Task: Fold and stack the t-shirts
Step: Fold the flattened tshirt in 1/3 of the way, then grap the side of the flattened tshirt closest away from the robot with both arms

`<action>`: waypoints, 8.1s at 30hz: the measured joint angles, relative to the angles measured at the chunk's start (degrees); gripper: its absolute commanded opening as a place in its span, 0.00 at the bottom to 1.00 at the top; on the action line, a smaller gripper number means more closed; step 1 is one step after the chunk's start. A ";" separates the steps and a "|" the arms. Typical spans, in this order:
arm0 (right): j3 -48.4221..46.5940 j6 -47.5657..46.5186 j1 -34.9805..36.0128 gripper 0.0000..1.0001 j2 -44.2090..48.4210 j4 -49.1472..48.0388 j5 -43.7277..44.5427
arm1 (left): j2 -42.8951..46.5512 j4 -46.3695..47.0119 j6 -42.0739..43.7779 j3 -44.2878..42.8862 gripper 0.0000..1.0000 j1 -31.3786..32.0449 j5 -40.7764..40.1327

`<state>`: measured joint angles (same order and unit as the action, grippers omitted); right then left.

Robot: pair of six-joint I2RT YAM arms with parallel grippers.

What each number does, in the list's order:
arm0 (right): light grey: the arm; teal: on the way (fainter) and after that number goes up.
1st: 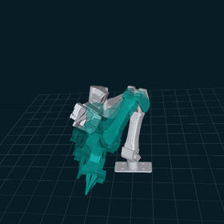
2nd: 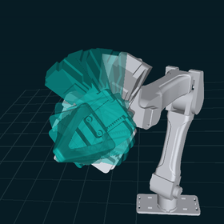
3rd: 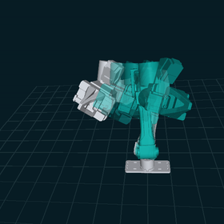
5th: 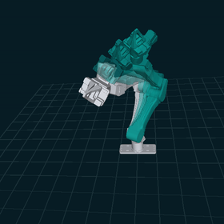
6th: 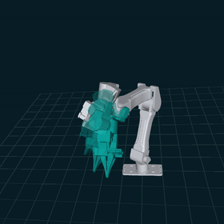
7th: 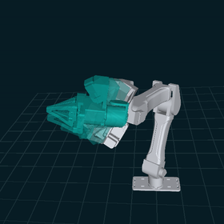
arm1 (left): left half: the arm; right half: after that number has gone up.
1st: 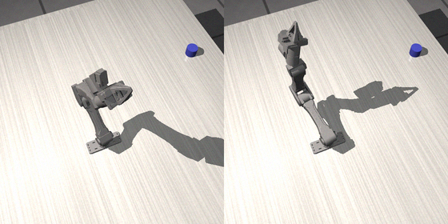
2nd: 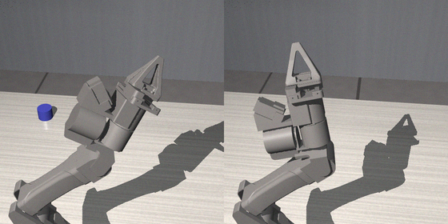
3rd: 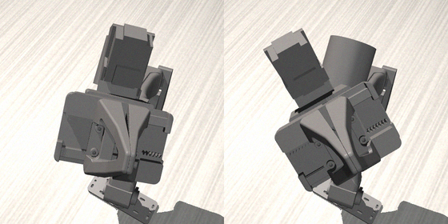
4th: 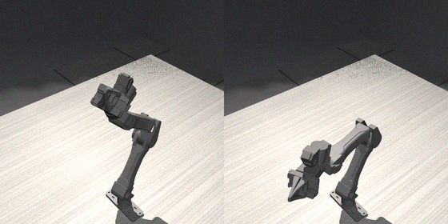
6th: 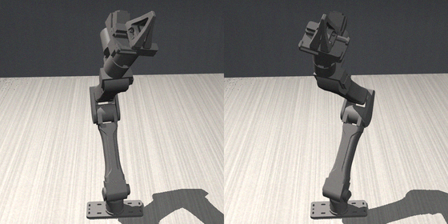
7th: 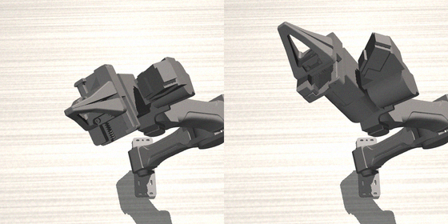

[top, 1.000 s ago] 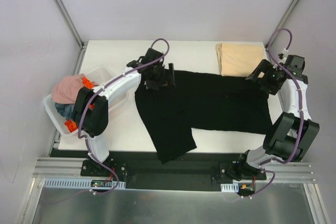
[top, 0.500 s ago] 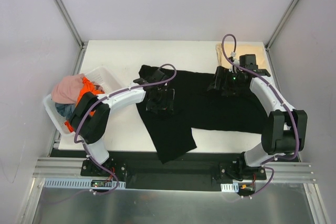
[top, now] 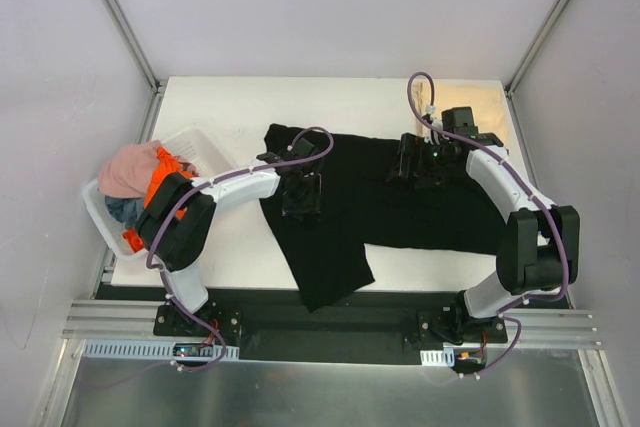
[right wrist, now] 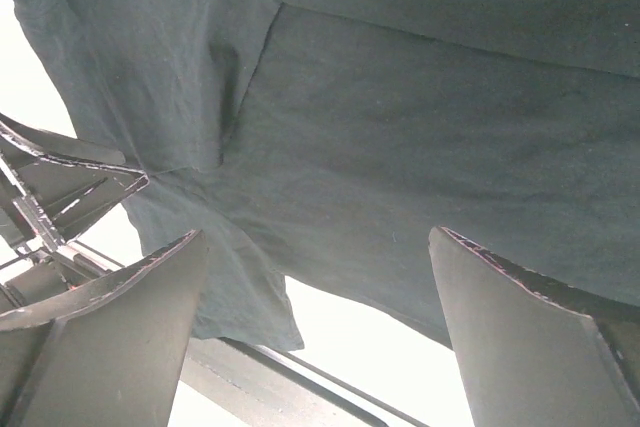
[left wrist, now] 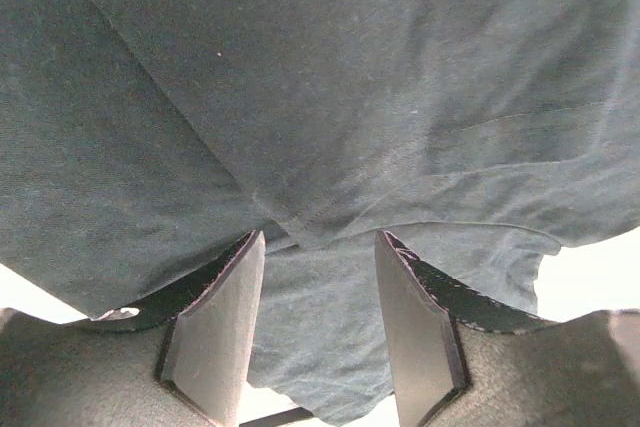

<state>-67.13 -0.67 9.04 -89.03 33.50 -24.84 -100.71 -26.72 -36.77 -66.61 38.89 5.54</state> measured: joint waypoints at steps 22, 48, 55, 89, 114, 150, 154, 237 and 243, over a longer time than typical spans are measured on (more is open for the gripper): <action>0.00 -0.20 2.43 0.99 -1.84 0.20 1.07 | -2.67 -0.17 -0.02 -1.18 0.00 -0.39 -0.22; -0.50 -1.03 22.67 0.61 -15.21 -8.57 2.91 | 3.43 -0.63 0.81 -2.16 0.00 -10.86 -2.91; -4.63 2.71 24.61 0.54 -18.45 -11.04 3.43 | 2.45 -0.63 1.22 -2.38 0.00 -10.86 -2.54; -7.52 14.21 25.35 0.01 -23.23 -11.23 11.08 | 1.68 -0.61 1.16 -2.38 0.00 -10.86 0.33; -7.43 13.00 25.46 0.01 -15.37 -1.18 15.87 | 1.84 -0.42 -2.86 1.36 0.00 -6.91 4.61; -8.70 8.70 5.62 0.97 -13.20 7.26 20.61 | -4.85 -0.07 -0.70 -17.14 0.99 -6.08 4.50; -10.38 8.52 1.60 0.97 -17.42 6.49 20.96 | -11.43 0.22 0.39 -21.97 0.99 -8.07 4.52; 16.17 12.50 -6.34 0.97 20.06 -0.87 32.02 | 15.80 0.04 -21.90 27.69 0.25 17.94 4.74; 17.25 12.66 -7.13 0.97 22.75 -1.20 29.73 | 13.29 -0.46 -19.23 24.63 0.13 18.18 4.98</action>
<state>-49.89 11.99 1.91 -66.28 32.29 4.89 -87.42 -27.18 -56.01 -41.98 57.08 10.52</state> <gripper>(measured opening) 0.966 0.146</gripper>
